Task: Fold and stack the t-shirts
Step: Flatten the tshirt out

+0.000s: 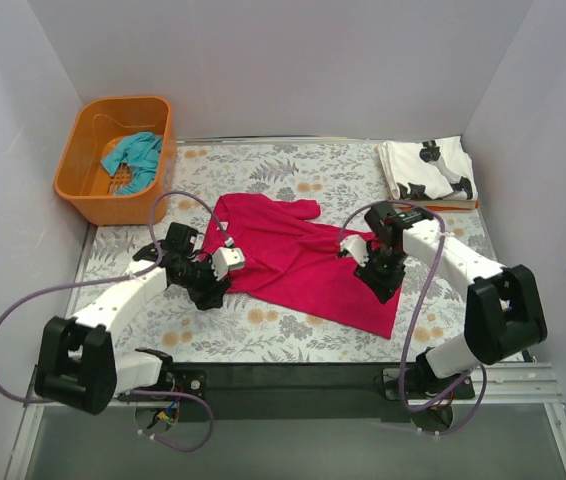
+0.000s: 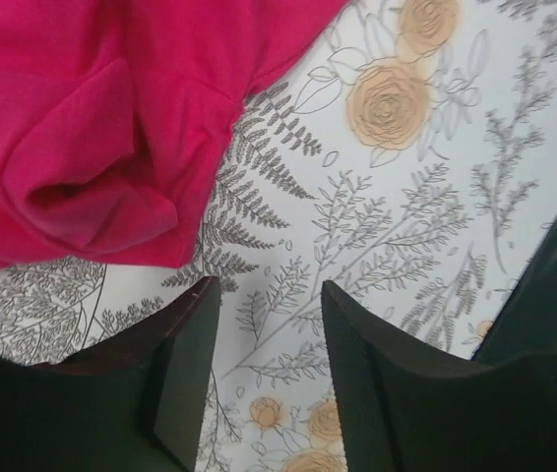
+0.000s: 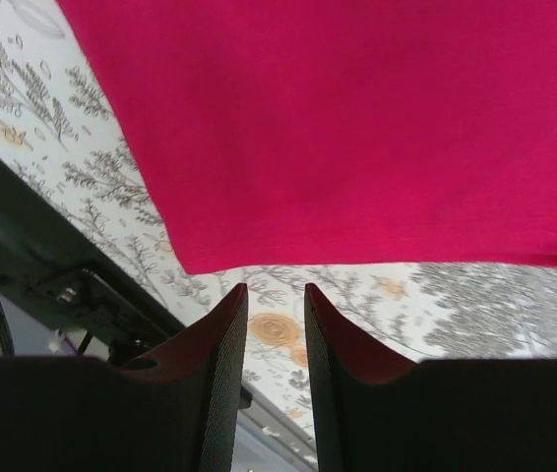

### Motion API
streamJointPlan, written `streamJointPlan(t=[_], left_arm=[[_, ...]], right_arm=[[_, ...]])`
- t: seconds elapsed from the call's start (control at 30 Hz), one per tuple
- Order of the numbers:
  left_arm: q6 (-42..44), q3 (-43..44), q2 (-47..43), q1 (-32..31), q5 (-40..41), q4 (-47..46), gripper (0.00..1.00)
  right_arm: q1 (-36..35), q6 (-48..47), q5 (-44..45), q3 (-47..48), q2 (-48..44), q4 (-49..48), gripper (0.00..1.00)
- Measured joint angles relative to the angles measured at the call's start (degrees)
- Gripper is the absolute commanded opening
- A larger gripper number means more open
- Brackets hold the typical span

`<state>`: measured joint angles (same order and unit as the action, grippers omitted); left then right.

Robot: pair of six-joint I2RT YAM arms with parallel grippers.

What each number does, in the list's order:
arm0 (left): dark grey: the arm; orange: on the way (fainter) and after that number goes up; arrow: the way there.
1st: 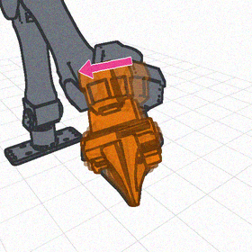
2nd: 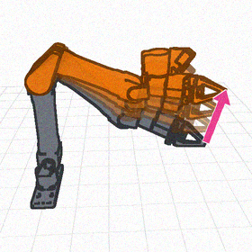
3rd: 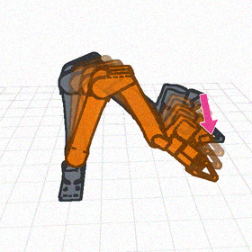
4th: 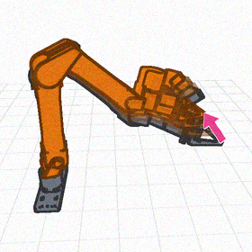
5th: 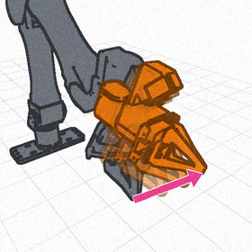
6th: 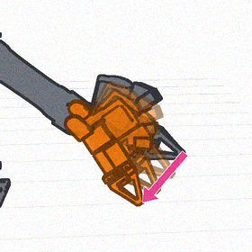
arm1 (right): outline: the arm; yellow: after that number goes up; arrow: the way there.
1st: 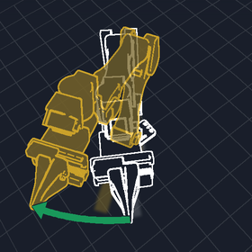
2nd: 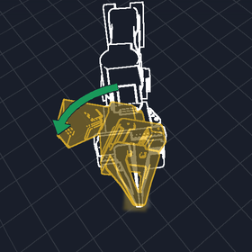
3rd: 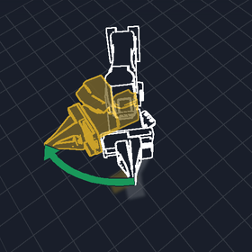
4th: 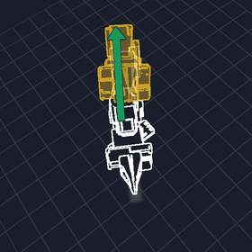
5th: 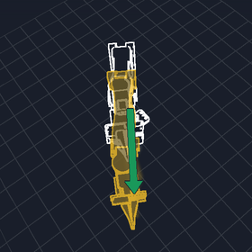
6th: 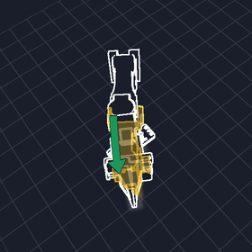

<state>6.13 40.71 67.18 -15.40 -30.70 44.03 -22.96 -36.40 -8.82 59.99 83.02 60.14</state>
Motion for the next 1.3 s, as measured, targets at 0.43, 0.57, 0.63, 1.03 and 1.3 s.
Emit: streamJointPlan(t=[0.43,0.57,0.63,1.03,1.3], left_arm=[[-0.87,0.81,15.10,-1.99,8.55,-12.55,0.32],[-3.23,3.17,18.27,-1.97,10.23,-14.71,0.31],[-4.22,4.26,19.54,-1.86,10.54,-15.54,0.23],[5.07,8.00,14.95,2.99,4.87,-1.84,0.00],[12.55,8.00,-0.55,-9.33,3.08,14.14,0.00]], right_arm=[[-14.91,4.76,1.05,-8.74,5.57,-3.89,0.47],[-17.49,5.64,2.25,-10.36,8.39,-5.20,0.50],[-18.27,6.21,3.41,-10.03,9.20,-4.79,0.36],[-12.81,5.11,12.98,-10.56,9.92,-6.49,0.01],[-10.84,2.56,15.28,-7.48,9.33,-8.48,0.01]])
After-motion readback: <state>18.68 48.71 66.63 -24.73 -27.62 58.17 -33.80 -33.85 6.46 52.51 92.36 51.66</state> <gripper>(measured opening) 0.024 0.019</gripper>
